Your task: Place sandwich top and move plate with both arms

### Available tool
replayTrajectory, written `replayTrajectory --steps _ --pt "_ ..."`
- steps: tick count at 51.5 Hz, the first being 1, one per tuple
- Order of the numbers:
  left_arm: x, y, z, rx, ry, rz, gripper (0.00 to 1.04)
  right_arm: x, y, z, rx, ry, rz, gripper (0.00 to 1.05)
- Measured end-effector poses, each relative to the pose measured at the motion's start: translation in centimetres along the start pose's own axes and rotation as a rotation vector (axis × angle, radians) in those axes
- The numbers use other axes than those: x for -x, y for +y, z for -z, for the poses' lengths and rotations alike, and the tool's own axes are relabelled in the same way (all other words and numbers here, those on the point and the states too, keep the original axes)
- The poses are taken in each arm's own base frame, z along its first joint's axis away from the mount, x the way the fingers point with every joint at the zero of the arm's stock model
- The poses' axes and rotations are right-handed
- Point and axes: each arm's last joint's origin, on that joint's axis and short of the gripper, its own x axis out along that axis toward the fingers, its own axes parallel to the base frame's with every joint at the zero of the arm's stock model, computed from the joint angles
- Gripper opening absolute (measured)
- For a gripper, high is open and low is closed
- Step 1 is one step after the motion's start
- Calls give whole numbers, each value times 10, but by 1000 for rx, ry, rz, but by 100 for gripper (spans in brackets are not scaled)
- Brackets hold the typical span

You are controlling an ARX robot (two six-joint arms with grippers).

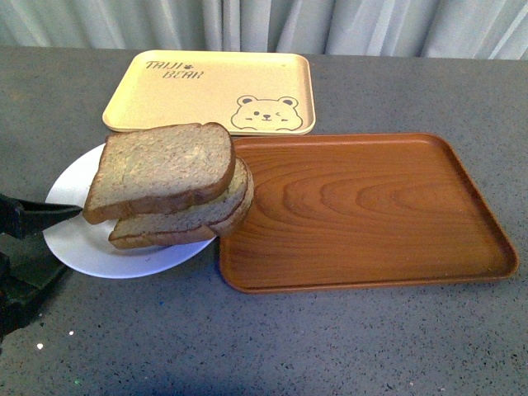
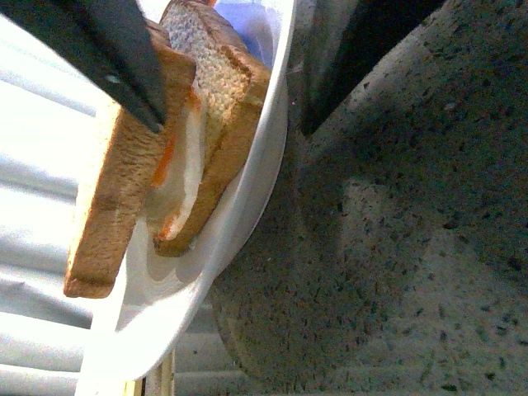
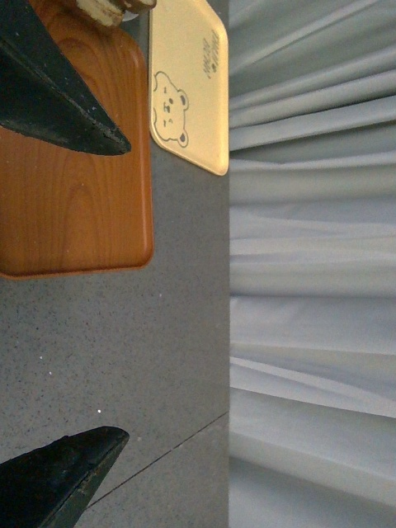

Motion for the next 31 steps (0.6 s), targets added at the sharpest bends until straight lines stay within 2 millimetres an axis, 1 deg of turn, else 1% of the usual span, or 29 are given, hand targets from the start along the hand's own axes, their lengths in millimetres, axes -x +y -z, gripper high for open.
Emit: replayTrajectory --steps 6,7,8,13,14,26,31 --pt "0 1 1 0 4 6 28 0 0 0 0 0 0 96" --pt "0 1 1 -2 6 7 22 0 0 0 0 0 0 96" --pt "0 1 1 -2 6 7 21 0 0 0 0 0 0 96" --pt "2 1 3 -5 16 8 5 0 0 0 0 0 0 96" --pt "2 1 3 -7 18 9 3 0 0 0 0 0 0 96" --pt "7 4 6 -6 33 10 2 0 0 0 0 0 0 96" --pt "12 2 7 -2 39 15 2 0 0 0 0 0 0 96"
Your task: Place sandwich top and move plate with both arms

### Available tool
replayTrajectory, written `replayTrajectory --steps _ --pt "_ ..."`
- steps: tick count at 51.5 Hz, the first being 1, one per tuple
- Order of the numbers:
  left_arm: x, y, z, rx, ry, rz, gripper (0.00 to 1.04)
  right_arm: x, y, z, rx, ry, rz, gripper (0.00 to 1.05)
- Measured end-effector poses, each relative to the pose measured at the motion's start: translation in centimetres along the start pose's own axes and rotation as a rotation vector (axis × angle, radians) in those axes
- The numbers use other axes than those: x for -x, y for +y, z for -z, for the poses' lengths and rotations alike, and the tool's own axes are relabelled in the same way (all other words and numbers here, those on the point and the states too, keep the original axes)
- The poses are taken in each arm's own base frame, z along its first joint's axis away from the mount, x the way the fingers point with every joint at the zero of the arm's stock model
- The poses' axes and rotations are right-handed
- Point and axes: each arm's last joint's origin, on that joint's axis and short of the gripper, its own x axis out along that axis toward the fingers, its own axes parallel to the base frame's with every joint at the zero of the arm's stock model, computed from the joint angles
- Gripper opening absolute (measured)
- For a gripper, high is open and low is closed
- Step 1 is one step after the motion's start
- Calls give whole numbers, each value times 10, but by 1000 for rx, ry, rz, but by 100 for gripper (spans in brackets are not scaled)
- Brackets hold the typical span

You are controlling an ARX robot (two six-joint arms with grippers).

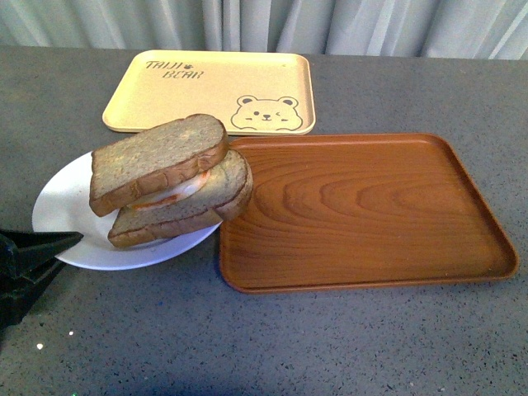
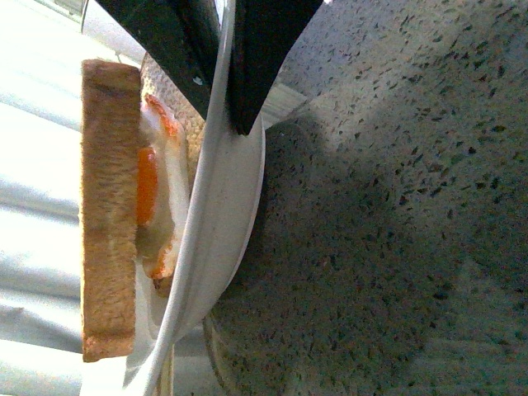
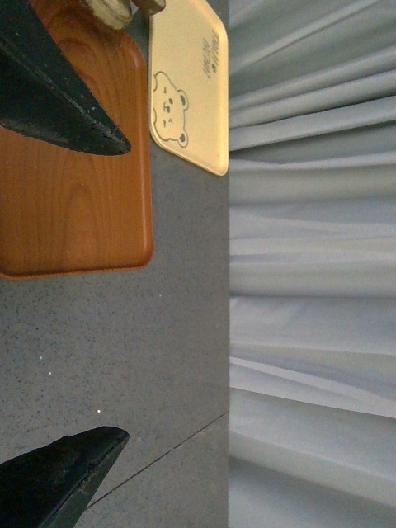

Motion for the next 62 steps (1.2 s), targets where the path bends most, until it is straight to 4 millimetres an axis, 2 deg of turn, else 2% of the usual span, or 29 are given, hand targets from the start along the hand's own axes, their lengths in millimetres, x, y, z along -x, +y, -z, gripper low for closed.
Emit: replayTrajectory --steps 7,11,15,19,34,41,46,62 --pt "15 -16 -1 -9 1 47 2 0 0 0 0 0 0 96" --pt "19 -38 -4 -41 -6 109 2 0 0 0 0 0 0 96" --pt "14 -58 -8 -68 -7 144 2 0 0 0 0 0 0 96" --pt "6 -68 -9 -83 3 147 2 0 0 0 0 0 0 96" --pt "-50 -104 -10 -150 55 148 2 0 0 0 0 0 0 96" --pt "-92 -119 -9 -160 74 133 2 0 0 0 0 0 0 96" --pt "-123 -123 -11 -158 90 102 2 0 0 0 0 0 0 96" --pt "-182 -128 -26 -157 88 59 2 0 0 0 0 0 0 96"
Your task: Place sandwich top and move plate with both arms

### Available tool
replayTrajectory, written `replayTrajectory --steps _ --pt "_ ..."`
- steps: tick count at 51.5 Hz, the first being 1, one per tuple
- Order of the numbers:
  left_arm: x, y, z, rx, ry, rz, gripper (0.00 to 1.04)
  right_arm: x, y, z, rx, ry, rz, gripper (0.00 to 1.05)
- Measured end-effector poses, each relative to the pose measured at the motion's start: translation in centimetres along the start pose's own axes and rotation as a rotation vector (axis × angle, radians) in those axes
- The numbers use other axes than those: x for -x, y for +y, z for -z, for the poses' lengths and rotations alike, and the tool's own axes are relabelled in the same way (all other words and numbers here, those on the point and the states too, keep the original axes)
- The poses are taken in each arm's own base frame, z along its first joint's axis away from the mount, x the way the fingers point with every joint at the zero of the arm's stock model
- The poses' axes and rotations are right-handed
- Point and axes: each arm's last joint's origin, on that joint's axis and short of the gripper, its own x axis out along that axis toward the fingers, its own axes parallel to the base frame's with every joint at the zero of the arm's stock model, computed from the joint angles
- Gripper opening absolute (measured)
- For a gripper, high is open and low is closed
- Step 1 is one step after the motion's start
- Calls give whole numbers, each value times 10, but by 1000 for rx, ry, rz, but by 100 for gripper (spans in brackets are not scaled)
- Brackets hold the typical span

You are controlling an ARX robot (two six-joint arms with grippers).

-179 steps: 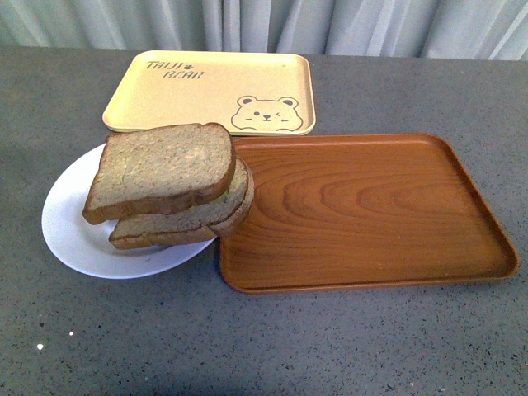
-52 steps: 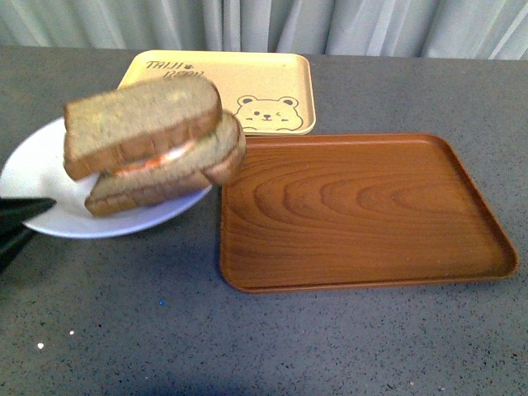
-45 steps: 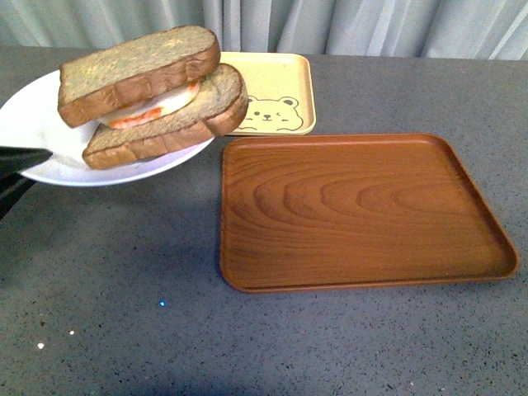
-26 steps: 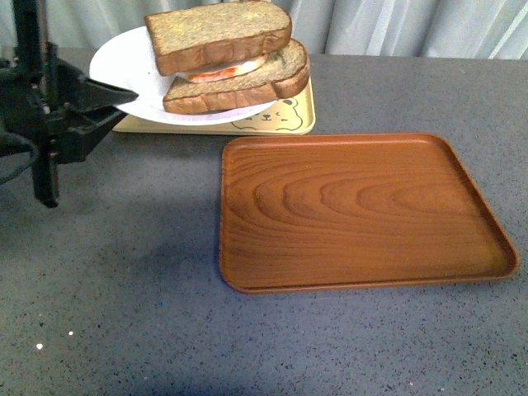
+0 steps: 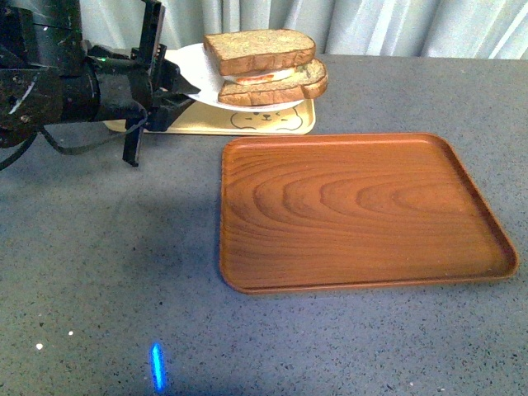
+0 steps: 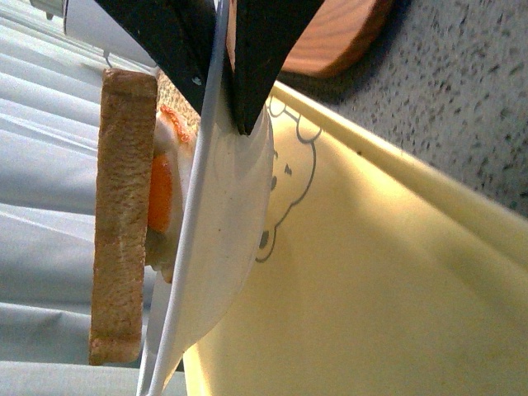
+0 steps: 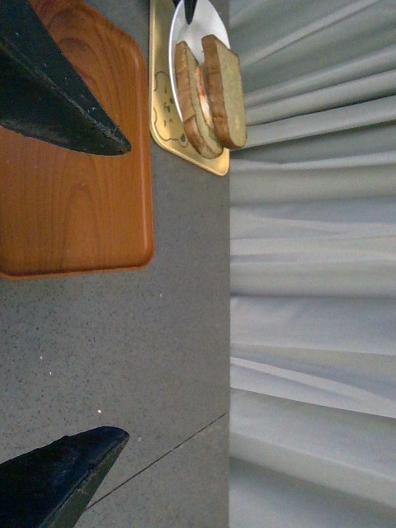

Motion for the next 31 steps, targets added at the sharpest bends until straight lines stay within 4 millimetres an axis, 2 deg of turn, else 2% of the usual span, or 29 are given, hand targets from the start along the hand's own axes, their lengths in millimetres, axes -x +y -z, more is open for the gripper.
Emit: replayTrajectory --steps 8,15,22,28,31 --pt "-14 8 -7 -11 -3 -30 2 0 0 0 0 0 0 96" --pt "-15 18 -12 -17 9 -44 2 0 0 0 0 0 0 96" --pt "-4 23 -18 -31 6 -20 31 0 0 0 0 0 0 96" --pt "19 25 -20 -37 5 8 52 0 0 0 0 0 0 96" --pt "38 20 -21 -49 -2 46 65 0 0 0 0 0 0 96"
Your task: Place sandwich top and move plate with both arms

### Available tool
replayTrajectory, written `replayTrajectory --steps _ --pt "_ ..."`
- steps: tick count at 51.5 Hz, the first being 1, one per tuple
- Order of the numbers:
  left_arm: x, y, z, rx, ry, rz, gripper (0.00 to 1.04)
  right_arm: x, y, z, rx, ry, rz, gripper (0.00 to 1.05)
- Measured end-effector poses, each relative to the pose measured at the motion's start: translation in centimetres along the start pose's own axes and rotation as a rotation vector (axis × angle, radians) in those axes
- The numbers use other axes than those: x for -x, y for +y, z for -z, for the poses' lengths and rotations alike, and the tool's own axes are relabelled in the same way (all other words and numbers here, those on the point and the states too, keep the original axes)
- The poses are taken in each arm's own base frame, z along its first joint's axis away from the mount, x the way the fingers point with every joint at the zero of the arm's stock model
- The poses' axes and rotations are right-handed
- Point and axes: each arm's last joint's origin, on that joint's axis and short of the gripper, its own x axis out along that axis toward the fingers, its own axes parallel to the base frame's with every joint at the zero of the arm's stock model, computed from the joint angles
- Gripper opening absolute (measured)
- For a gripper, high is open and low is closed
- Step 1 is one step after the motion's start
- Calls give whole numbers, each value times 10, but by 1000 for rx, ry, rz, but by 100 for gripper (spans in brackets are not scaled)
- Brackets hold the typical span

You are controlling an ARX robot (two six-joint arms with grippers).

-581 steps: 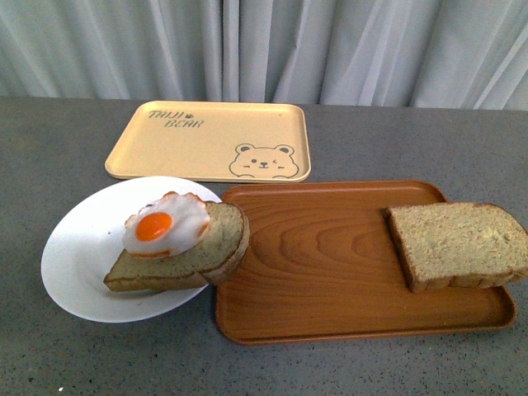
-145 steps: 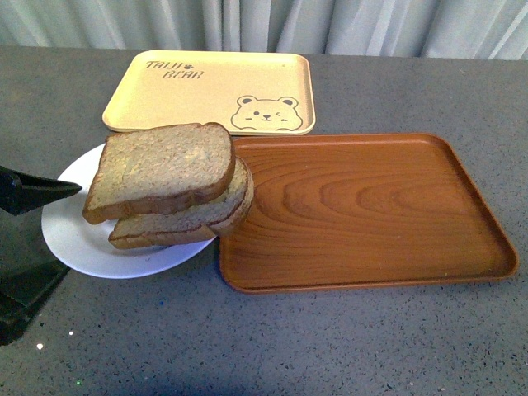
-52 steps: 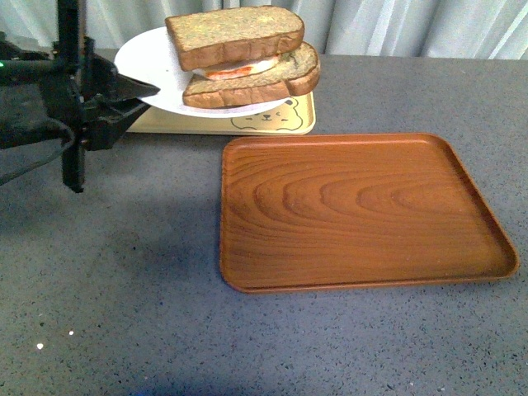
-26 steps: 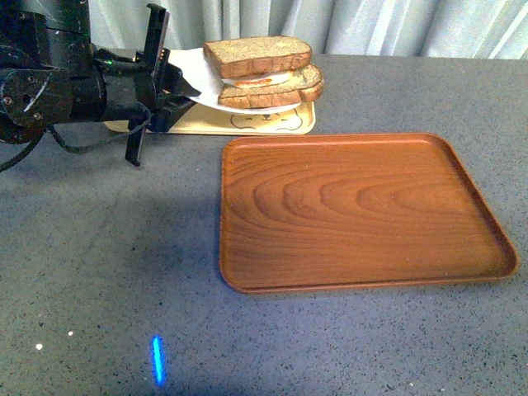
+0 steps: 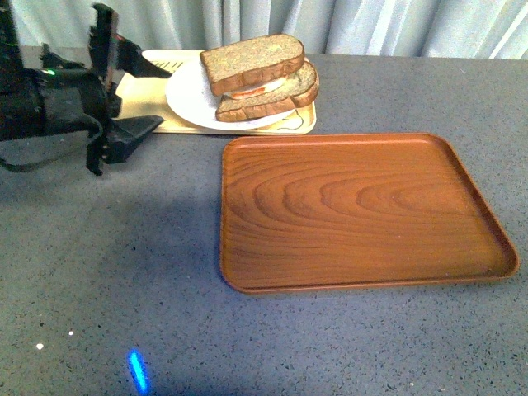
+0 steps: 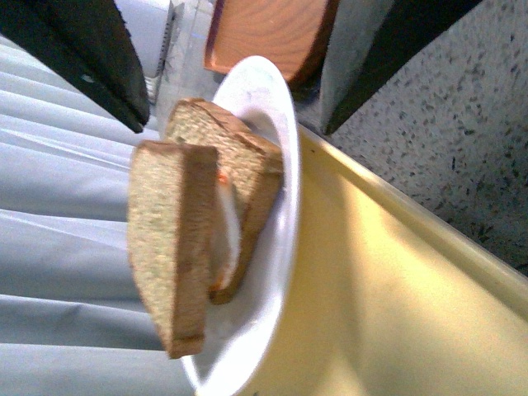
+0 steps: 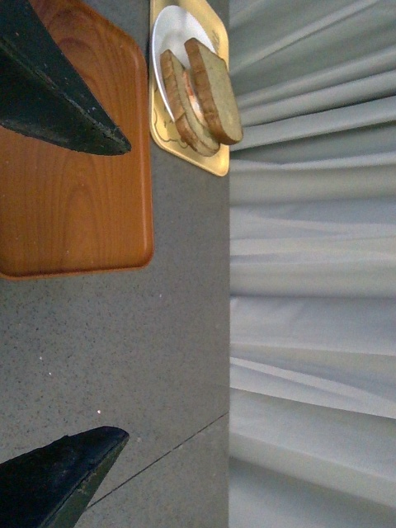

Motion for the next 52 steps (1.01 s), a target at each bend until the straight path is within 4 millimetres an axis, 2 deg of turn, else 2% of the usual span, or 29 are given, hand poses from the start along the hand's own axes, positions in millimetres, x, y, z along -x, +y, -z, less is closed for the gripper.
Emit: replayTrajectory --steps 5,9,11,15,19,20,22,25,28,36,46,52 --pt "30 -10 0 -25 -12 60 81 0 0 0 0 0 0 96" --pt "67 -15 5 -59 -20 102 97 0 0 0 0 0 0 96" --pt "92 -14 11 -84 -20 117 95 0 0 0 0 0 0 96" --pt "120 -11 19 -117 -46 123 96 0 0 0 0 0 0 96" --pt "136 -11 30 -284 -228 111 87 0 0 0 0 0 2 96" --pt "144 -12 35 -377 -319 96 82 0 0 0 0 0 0 96" --pt "153 -14 41 -467 -388 81 76 0 0 0 0 0 0 96" --pt "177 -19 56 -696 -590 -13 64 0 0 0 0 0 -1 96" --pt "191 -20 63 -876 -675 -121 55 0 0 0 0 0 0 96" --pt "211 -20 77 -1136 -688 -247 32 0 0 0 0 0 1 96" --pt "227 -21 88 -1224 -683 -286 1 0 0 0 0 0 1 96" --pt "236 -22 94 -1240 -680 -292 2 0 0 0 0 0 1 96"
